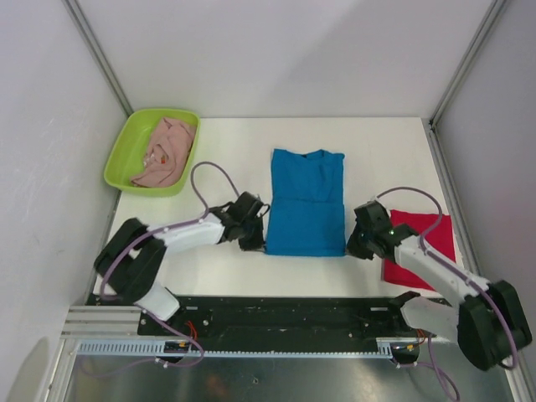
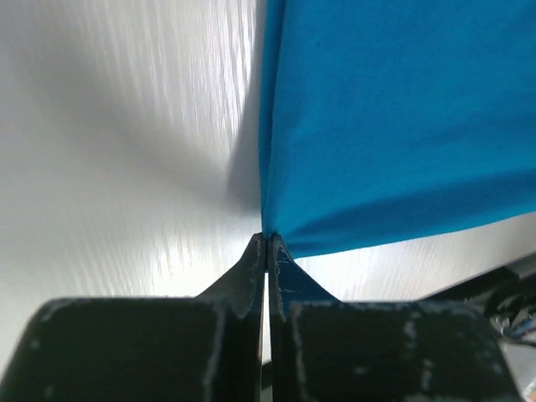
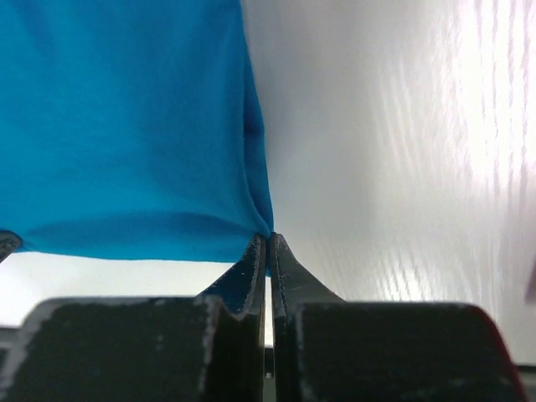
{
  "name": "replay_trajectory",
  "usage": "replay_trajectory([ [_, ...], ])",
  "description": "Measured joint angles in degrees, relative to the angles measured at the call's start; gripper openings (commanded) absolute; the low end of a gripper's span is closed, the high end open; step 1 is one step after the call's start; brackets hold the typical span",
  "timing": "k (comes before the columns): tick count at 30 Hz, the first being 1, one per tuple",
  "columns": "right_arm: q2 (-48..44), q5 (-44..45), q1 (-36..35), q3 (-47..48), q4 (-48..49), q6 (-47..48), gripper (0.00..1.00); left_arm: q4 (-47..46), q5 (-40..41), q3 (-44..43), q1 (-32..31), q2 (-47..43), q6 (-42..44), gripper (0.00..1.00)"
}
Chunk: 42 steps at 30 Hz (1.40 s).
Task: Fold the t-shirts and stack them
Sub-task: Fold the long partially folded tshirt into a neat square
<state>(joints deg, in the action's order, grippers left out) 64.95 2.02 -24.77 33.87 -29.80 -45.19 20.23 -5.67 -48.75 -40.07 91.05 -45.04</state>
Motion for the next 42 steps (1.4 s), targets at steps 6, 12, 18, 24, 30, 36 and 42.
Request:
replay_trajectory([
  [6,-13.0,-0.2,-5.1,-0.7,-8.1,-3.1,0.00,1.3,0.2,7.3,-1.7,-14.4,-3.4,0.00],
  [12,-19.1,-0.1,-5.8,2.3,-13.7,-4.5,0.00,3.2,1.0,6.8,-2.0,-23.6,-4.5,0.00],
  [18,-10.2,2.7,-3.9,13.6,-14.0,-1.3,0.00,5.7,2.6,-3.1,-0.2,-19.6,-3.3,0.00],
  [24,2.7,2.2,4.7,22.9,-7.4,3.8,0.00,5.4,3.6,-19.9,5.4,-5.6,0.2,0.00],
  [30,17.4,-1.1,10.8,30.5,1.1,7.5,0.00,5.2,4.0,-33.6,9.3,7.6,2.6,0.00],
  [36,28.7,-4.7,15.3,36.4,7.0,9.3,0.00,4.5,4.0,-43.8,11.2,19.0,4.1,0.00],
  [42,37.1,-6.1,17.1,43.5,10.3,9.9,0.00,4.4,3.9,-53.6,12.6,28.3,5.1,0.00],
])
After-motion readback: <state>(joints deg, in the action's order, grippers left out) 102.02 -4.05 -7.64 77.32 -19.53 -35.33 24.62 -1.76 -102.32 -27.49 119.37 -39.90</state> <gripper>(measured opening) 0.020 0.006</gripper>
